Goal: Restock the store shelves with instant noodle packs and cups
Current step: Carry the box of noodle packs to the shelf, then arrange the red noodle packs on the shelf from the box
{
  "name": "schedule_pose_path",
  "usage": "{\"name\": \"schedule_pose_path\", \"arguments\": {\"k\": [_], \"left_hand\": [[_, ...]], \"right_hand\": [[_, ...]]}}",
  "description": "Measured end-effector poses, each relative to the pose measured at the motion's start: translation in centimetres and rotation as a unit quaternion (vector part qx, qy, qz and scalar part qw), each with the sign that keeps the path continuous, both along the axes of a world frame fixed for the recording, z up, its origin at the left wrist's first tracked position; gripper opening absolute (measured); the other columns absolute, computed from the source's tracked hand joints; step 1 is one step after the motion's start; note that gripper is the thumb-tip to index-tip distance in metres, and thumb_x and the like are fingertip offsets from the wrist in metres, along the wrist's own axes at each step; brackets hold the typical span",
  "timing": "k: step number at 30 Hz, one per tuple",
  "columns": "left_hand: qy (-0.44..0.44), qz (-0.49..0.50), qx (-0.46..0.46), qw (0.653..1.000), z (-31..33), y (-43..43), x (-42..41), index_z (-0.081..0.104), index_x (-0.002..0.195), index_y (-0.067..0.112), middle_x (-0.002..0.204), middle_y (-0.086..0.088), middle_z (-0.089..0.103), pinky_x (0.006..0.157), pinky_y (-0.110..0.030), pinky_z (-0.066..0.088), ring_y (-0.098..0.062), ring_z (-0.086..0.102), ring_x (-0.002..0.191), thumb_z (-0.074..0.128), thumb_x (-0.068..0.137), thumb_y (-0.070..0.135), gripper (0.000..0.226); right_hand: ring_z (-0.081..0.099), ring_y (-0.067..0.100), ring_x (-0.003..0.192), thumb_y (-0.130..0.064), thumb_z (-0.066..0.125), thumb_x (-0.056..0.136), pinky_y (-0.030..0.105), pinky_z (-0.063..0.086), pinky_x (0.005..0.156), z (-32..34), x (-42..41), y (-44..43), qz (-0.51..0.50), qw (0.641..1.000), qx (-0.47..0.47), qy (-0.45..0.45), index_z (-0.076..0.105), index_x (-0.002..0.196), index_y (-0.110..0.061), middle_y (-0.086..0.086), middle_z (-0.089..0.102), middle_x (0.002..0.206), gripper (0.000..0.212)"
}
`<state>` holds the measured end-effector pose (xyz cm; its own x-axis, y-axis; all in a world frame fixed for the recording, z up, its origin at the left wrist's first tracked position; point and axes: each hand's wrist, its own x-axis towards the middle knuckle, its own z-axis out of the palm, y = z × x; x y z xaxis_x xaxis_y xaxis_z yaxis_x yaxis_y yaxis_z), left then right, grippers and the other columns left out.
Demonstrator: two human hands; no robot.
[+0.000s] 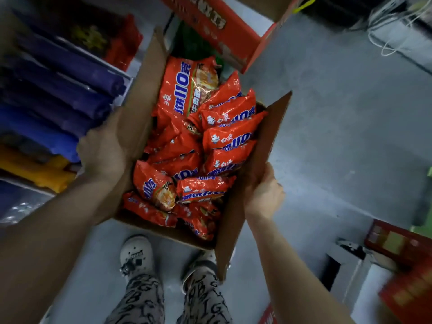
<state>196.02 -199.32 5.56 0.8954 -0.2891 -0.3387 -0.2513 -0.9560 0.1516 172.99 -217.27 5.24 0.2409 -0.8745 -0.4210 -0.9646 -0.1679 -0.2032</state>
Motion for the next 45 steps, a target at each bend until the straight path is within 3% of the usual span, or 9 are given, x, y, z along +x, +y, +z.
{"name": "schedule_pose_path", "arguments": {"k": [5, 7, 10, 14, 20, 23, 28, 36, 45], "left_hand": [[-0.005, -0.016, -0.049, 0.999, 1.2, -0.6, -1.5, 0.032, 0.151, 0.027, 0.111, -0.032, 0.061, 0.084, -0.056, 0.047, -0.052, 0.059, 0.098, 0.05, 0.083, -0.008, 0.078], [-0.005, -0.024, -0.08, 0.997, 1.9, -0.7, -1.9, 0.033, 0.15, 0.022, 0.124, -0.028, 0.058, 0.091, -0.055, 0.047, -0.05, 0.056, 0.109, 0.053, 0.079, -0.01, 0.08], [0.001, -0.054, -0.119, 0.991, 4.0, -0.9, -3.1, 0.04, 0.146, 0.01, 0.145, -0.02, 0.047, 0.107, -0.053, 0.039, -0.042, 0.043, 0.131, 0.057, 0.079, -0.012, 0.073], [0.03, -0.085, -0.14, 0.986, 6.3, -1.0, -4.7, 0.036, 0.149, 0.013, 0.148, -0.014, 0.045, 0.108, -0.048, 0.038, -0.036, 0.044, 0.131, 0.06, 0.085, -0.001, 0.07], [0.13, -0.06, -0.131, 0.981, 7.2, -1.4, -8.4, 0.018, 0.156, 0.024, 0.144, -0.012, 0.048, 0.103, -0.048, 0.045, -0.032, 0.05, 0.126, 0.065, 0.088, 0.01, 0.084], [0.154, -0.042, -0.114, 0.981, 5.3, -1.7, -10.2, 0.013, 0.157, 0.023, 0.152, -0.012, 0.037, 0.103, -0.048, 0.045, -0.031, 0.044, 0.133, 0.068, 0.087, 0.013, 0.09], [0.152, -0.037, -0.091, 0.983, 1.7, -3.5, -12.7, 0.029, 0.151, 0.02, 0.152, -0.01, 0.033, 0.11, -0.046, 0.04, -0.03, 0.038, 0.137, 0.07, 0.085, 0.007, 0.079], [0.15, -0.064, -0.05, 0.985, -2.9, -5.1, -13.4, 0.052, 0.137, 0.015, 0.137, -0.01, 0.053, 0.106, -0.045, 0.042, -0.03, 0.048, 0.127, 0.065, 0.088, 0.008, 0.05], [0.154, -0.111, 0.006, 0.982, -5.6, -5.7, -13.6, 0.06, 0.123, 0.019, 0.118, -0.004, 0.066, 0.092, -0.04, 0.047, -0.028, 0.059, 0.112, 0.074, 0.083, 0.028, 0.043]], "right_hand": [[0.064, 0.036, 0.1, -0.017, 0.056, 0.095, 0.039, 0.048, 0.082, 2.0, 0.7, 0.2, -0.023, 0.999, 0.041, -0.005, 0.03, 0.15, -0.026, 0.012, 0.069, 0.109, 0.062], [0.057, 0.033, 0.112, -0.009, 0.06, 0.089, 0.04, 0.048, 0.088, 3.3, 1.0, 0.2, -0.011, 0.999, 0.014, -0.041, 0.02, 0.155, -0.027, 0.009, 0.061, 0.129, 0.079], [0.038, 0.032, 0.131, 0.004, 0.055, 0.082, 0.039, 0.036, 0.107, 5.9, 1.5, 0.1, 0.046, 0.998, -0.017, -0.038, 0.023, 0.155, -0.021, 0.008, 0.037, 0.153, 0.084], [0.043, 0.03, 0.128, -0.003, 0.052, 0.092, 0.035, 0.035, 0.105, 8.4, 1.8, 0.4, 0.103, 0.993, 0.003, -0.065, 0.031, 0.152, -0.019, 0.007, 0.043, 0.147, 0.066], [0.05, 0.032, 0.126, -0.001, 0.056, 0.09, 0.04, 0.043, 0.1, 8.7, 1.4, 0.1, 0.107, 0.986, 0.06, -0.111, 0.035, 0.151, -0.015, 0.01, 0.047, 0.146, 0.066], [0.051, 0.03, 0.127, 0.001, 0.058, 0.088, 0.039, 0.044, 0.1, 6.9, 0.9, -1.8, 0.137, 0.981, 0.111, -0.086, 0.032, 0.152, -0.018, 0.007, 0.044, 0.149, 0.072], [0.047, 0.027, 0.131, 0.004, 0.06, 0.084, 0.035, 0.044, 0.102, 3.1, 0.9, -6.2, 0.218, 0.966, 0.136, -0.027, 0.034, 0.15, -0.021, 0.005, 0.047, 0.145, 0.076], [0.035, 0.026, 0.14, -0.002, 0.066, 0.086, 0.039, 0.036, 0.114, -2.7, 2.1, -9.9, 0.355, 0.928, 0.113, -0.019, 0.042, 0.147, -0.018, 0.007, 0.043, 0.15, 0.067], [0.046, 0.033, 0.125, -0.022, 0.077, 0.081, 0.045, 0.038, 0.109, -7.9, 2.7, -9.2, 0.412, 0.908, 0.08, -0.006, 0.061, 0.129, -0.018, 0.009, 0.055, 0.131, 0.051]]}}
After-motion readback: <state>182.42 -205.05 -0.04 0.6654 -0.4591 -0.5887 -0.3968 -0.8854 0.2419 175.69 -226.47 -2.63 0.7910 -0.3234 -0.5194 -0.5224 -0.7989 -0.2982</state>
